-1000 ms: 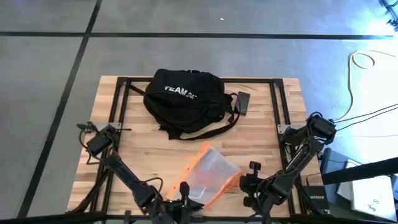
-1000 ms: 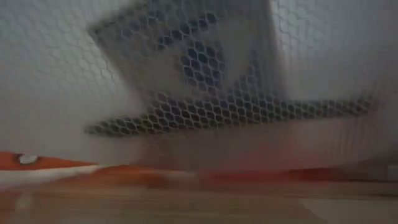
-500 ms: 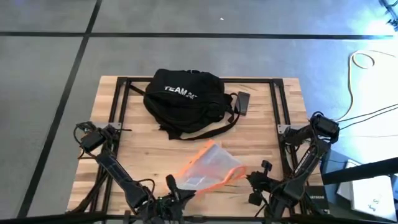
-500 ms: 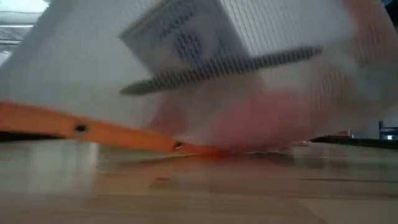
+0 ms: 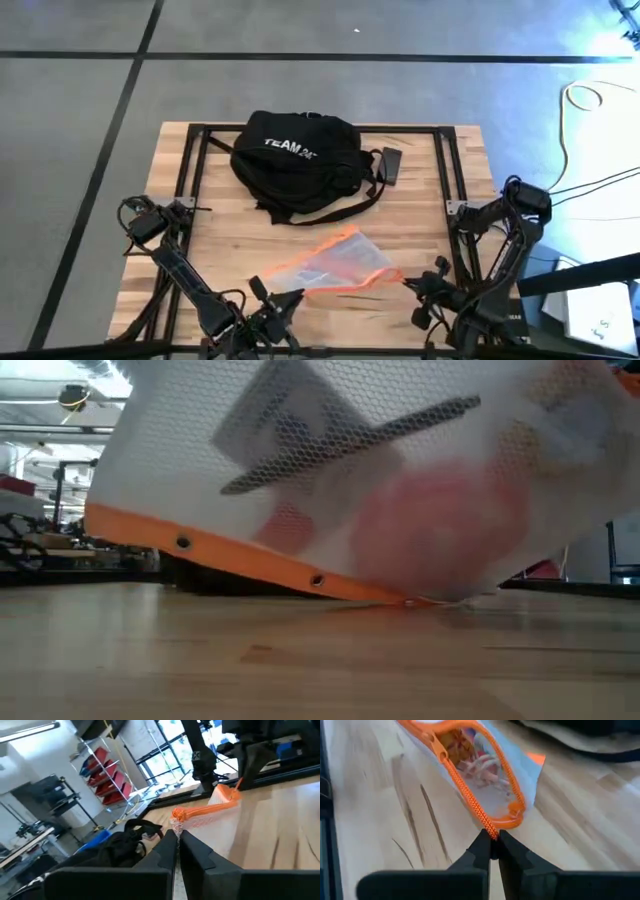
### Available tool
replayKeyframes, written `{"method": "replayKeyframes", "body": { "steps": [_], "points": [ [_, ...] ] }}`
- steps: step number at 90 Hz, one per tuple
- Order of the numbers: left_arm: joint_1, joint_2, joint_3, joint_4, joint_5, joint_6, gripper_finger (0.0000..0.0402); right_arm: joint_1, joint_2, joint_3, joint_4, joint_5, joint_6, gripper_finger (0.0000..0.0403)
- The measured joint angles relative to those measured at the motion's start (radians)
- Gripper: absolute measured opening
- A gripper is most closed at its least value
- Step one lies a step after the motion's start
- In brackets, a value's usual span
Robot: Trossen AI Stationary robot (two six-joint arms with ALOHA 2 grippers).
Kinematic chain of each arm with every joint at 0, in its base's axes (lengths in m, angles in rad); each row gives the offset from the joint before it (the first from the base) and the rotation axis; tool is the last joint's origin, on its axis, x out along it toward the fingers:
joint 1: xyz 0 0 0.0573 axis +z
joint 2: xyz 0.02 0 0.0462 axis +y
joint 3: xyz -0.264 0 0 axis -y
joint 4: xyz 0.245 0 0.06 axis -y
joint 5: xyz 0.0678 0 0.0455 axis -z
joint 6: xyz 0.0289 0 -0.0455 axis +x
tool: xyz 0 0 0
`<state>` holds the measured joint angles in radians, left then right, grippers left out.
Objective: Unpack backpack
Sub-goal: Close the white zip bag
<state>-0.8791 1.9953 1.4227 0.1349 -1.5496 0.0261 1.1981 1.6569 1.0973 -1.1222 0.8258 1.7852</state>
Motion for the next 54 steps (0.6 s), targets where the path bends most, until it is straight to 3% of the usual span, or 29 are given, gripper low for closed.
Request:
{"method": "replayKeyframes", "body": {
  "steps": [28,54],
  "points": [
    [-0.005,0.0,0.0,-0.001,-0.024,-0.015,0.0,0.003,-0.011,0.0,-0.117,-0.099,0.094,0.0001],
    [-0.011,0.0,0.0,-0.004,-0.024,-0.014,0.0,0.012,-0.011,0.0,-0.198,-0.279,0.173,0.0001]
  ]
}}
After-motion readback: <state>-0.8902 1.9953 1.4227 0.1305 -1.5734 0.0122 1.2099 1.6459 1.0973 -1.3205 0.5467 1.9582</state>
